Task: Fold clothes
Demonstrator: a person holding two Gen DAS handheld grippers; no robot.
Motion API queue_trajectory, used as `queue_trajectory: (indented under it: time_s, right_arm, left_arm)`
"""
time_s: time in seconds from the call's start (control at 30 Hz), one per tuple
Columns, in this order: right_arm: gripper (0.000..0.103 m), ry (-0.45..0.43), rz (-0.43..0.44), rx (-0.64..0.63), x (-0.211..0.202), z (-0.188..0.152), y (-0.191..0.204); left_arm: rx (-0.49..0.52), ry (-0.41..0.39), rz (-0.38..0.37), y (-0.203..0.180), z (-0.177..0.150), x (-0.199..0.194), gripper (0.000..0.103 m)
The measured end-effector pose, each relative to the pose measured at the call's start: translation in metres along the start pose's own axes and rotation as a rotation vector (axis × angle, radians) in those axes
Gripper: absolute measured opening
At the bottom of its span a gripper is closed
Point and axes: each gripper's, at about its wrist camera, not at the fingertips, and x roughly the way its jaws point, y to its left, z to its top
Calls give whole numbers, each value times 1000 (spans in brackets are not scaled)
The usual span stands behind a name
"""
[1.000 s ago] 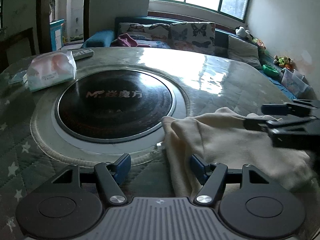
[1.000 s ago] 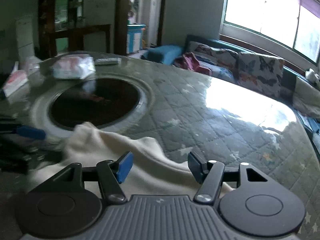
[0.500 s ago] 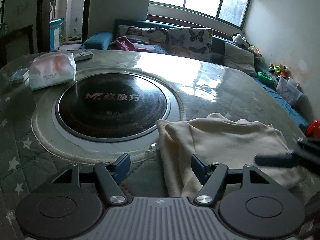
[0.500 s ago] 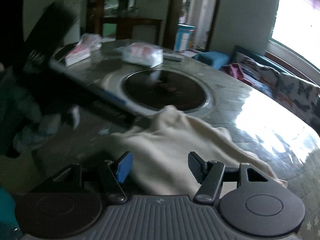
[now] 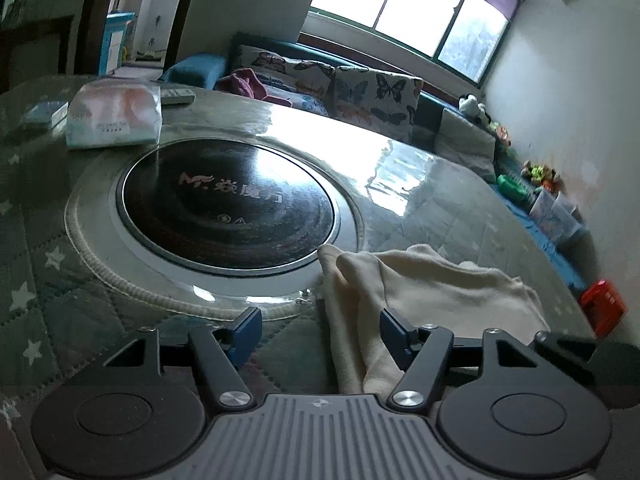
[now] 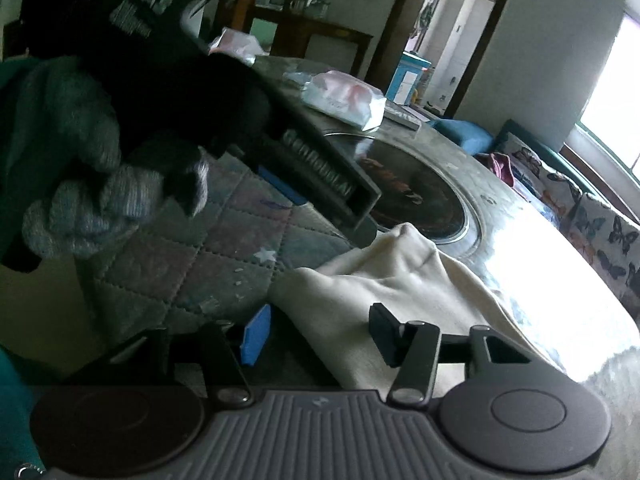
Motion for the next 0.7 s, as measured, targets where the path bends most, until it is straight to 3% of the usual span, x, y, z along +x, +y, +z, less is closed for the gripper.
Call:
queue_trajectory:
  time_s: [0.27,0.4,0.5,0.7]
  right_arm:
    - [41,22,-34,-72,12,4,16]
    - [21,16,-48,-76,13,3,15]
    - [9,-5,-26,-21,8,4,5]
    - [6,-64,50,165,-8,5,-27]
  left_arm:
    - [-106,24,-71,12,0,1,67]
    - [-154,43,-106,13,0,3,67]
    - [-192,61,-129,13,0,6,68]
    - [-311,109,-186,14,1,17,69]
